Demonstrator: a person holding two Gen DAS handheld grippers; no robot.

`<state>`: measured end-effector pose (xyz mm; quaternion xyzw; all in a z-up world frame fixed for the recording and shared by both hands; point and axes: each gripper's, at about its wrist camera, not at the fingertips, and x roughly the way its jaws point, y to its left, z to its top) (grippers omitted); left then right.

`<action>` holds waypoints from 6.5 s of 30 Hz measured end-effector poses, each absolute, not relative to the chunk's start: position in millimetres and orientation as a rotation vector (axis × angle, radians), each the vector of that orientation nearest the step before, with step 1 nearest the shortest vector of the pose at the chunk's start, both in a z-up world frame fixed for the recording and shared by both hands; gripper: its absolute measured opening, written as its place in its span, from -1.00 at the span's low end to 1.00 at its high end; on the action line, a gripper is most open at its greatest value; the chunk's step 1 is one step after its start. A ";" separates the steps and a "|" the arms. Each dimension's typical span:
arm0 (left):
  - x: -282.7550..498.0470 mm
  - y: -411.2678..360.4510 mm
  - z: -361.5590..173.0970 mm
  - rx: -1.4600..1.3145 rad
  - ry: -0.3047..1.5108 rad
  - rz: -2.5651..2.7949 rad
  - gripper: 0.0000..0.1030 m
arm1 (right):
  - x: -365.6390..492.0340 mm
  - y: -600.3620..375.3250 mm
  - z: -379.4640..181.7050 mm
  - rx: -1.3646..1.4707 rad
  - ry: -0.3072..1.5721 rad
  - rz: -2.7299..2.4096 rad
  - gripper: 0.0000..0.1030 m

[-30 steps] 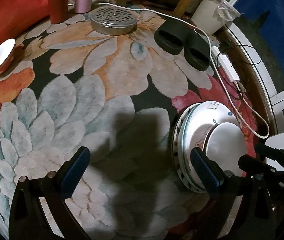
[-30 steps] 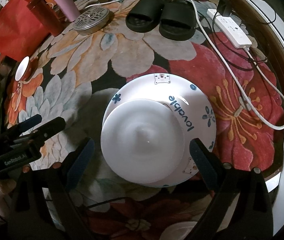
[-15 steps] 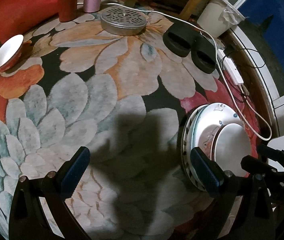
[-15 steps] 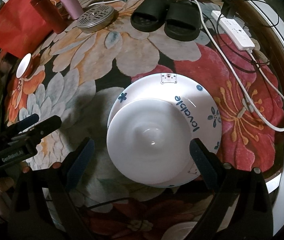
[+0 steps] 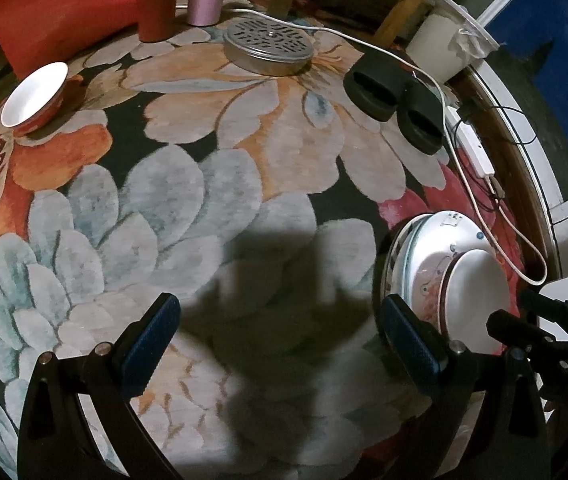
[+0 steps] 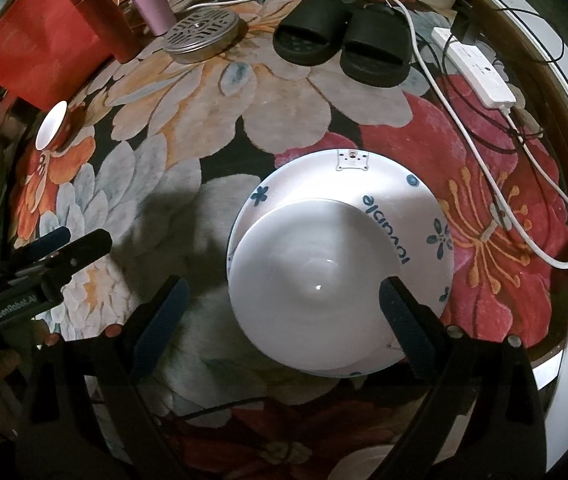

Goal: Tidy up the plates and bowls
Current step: 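Withdraw the right tool from the stacked bowls, then move the right tool to the last white bowl and grasp its rim, then lift the last white bowl and carry it over the stack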

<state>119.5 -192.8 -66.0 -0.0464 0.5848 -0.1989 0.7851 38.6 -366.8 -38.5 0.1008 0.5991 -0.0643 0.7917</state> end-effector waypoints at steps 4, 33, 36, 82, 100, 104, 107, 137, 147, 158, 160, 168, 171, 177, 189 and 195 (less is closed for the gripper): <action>120.0 -182.6 -67.1 -0.105 1.262 -0.414 0.95 | 41.0 -358.6 -38.9 0.208 1.287 -0.129 0.89; 123.1 -120.3 -77.2 -0.152 1.266 -0.322 0.95 | 54.9 -310.2 -44.1 0.153 1.284 -0.062 0.89; 124.1 -116.5 -78.1 -0.158 1.266 -0.316 0.95 | 55.4 -308.3 -44.8 0.149 1.285 -0.060 0.89; 147.1 17.6 -107.1 -0.315 1.232 -0.126 0.95 | 126.5 -194.8 -74.5 0.028 1.351 0.143 0.89; 169.3 107.5 -115.6 -0.443 1.165 0.040 0.95 | 253.8 -104.9 -102.9 0.230 1.341 0.337 0.84; 172.9 114.9 -114.0 -0.442 1.147 0.056 0.95 | 296.8 -84.4 -109.4 0.297 1.320 0.311 0.83; 172.9 117.6 -116.9 -0.435 1.151 0.055 0.95 | 323.8 -74.5 -119.4 0.335 1.326 0.270 0.73; 179.7 107.3 -137.7 -0.473 1.216 -0.050 0.82 | 233.7 -54.3 -156.4 0.231 1.584 0.589 -0.70; 202.1 88.1 -152.3 -0.458 1.248 -0.116 -0.84 | 228.2 -55.5 -156.8 0.223 1.517 0.475 -0.66; 170.1 51.8 -120.1 -0.341 1.269 -0.230 -0.86 | 199.2 -76.6 -121.0 0.146 1.477 0.452 -0.72; 164.8 41.7 -108.4 -0.324 1.263 -0.256 -0.86 | 189.4 -84.7 -108.2 0.121 1.473 0.446 -0.71; 142.4 -6.6 -60.4 -0.245 1.252 -0.356 -0.86 | 146.9 -128.8 -60.0 0.131 1.446 0.392 -0.71; 135.9 -22.2 -46.5 -0.210 1.249 -0.375 -0.86 | 132.4 -145.0 -50.2 0.164 1.438 0.365 -0.71; 129.3 -51.6 -25.3 -0.170 1.228 -0.403 -0.83 | 112.3 -172.8 -34.6 0.214 1.404 0.334 -0.71; 122.9 -115.7 -13.8 -0.120 1.225 -0.492 -0.83 | 97.6 -238.3 -15.4 0.314 1.354 0.240 -0.71; 122.2 -139.0 -12.6 -0.114 1.224 -0.522 -0.83 | 90.3 -261.2 -11.9 0.322 1.347 0.212 -0.71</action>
